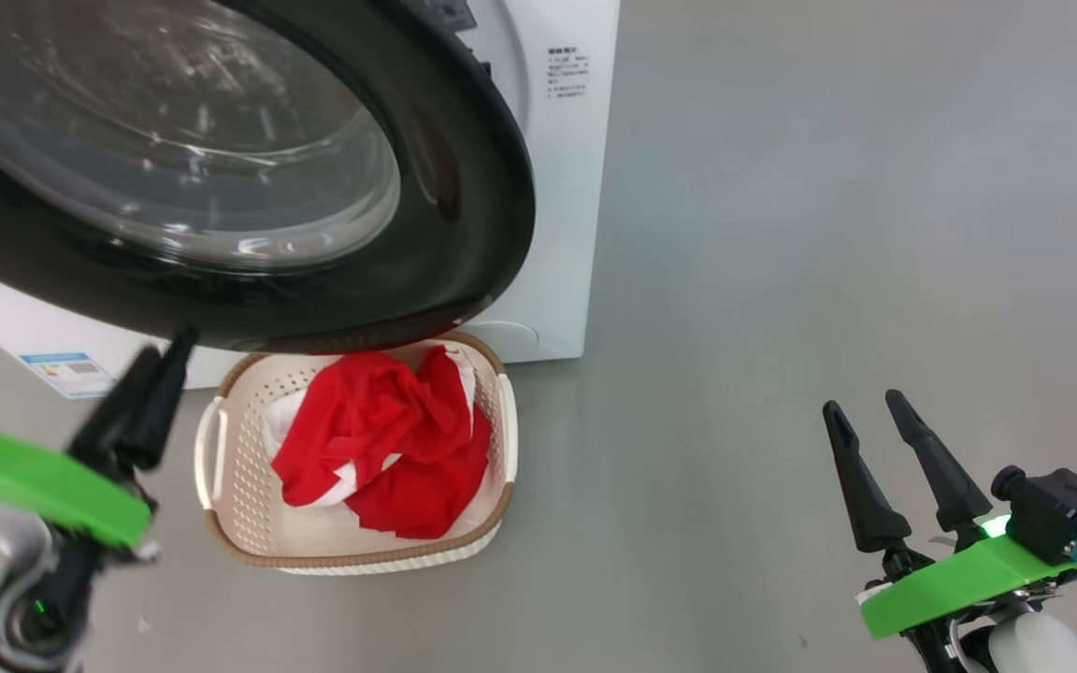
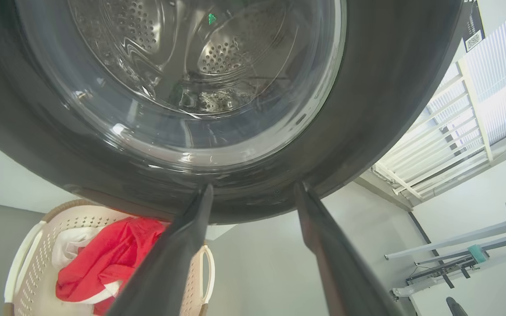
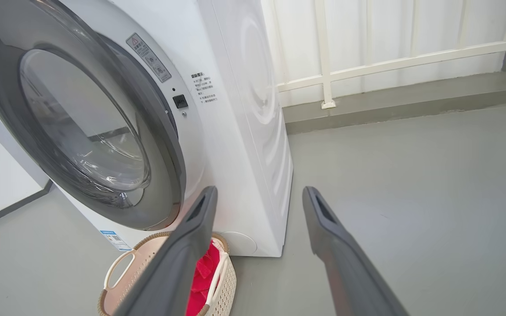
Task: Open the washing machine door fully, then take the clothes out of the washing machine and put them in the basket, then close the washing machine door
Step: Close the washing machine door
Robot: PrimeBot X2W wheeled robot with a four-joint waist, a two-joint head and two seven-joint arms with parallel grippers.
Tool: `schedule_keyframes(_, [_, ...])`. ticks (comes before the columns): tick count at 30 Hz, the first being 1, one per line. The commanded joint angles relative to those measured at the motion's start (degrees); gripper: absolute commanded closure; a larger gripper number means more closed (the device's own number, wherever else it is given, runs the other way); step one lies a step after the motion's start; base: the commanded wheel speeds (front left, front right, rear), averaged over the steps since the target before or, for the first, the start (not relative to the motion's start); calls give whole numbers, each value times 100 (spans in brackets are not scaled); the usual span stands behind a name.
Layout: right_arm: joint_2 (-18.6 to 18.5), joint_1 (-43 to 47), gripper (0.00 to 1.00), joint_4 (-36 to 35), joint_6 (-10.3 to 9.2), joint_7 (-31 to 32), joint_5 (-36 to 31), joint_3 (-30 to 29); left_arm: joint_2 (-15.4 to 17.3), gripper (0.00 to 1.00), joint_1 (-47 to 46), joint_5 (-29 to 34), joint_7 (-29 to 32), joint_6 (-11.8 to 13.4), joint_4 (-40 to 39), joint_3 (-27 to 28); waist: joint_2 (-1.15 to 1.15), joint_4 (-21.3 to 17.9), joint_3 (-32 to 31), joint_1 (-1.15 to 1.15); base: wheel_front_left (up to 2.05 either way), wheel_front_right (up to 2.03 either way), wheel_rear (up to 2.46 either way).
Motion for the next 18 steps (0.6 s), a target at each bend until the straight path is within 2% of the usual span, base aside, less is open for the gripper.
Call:
schedule_keyframes(1, [-106, 61, 0, -127, 36, -37, -50, 76, 241, 0, 113, -51, -184, -36, -146, 205, 0, 66, -76, 0, 0, 0, 0])
schedule_keyframes(11, [-180, 207, 0, -98, 36, -37, -33, 80, 134, 0, 1003, 60, -674, -36, -100, 130, 0, 103, -210, 0, 0, 0, 0])
schedule_keyframes(15, [-206, 263, 0, -92, 36, -37, -24, 65, 16, 0, 1390, 272, -748, -36, -81, 251, 0, 82, -253, 0, 0, 0, 0])
schedule_keyframes(18, [-219, 323, 0, -96, 36, -37, -23, 38, -148, 0, 1614, 543, -759, -36, -44, 556, 0, 71, -259, 0, 0, 0, 0])
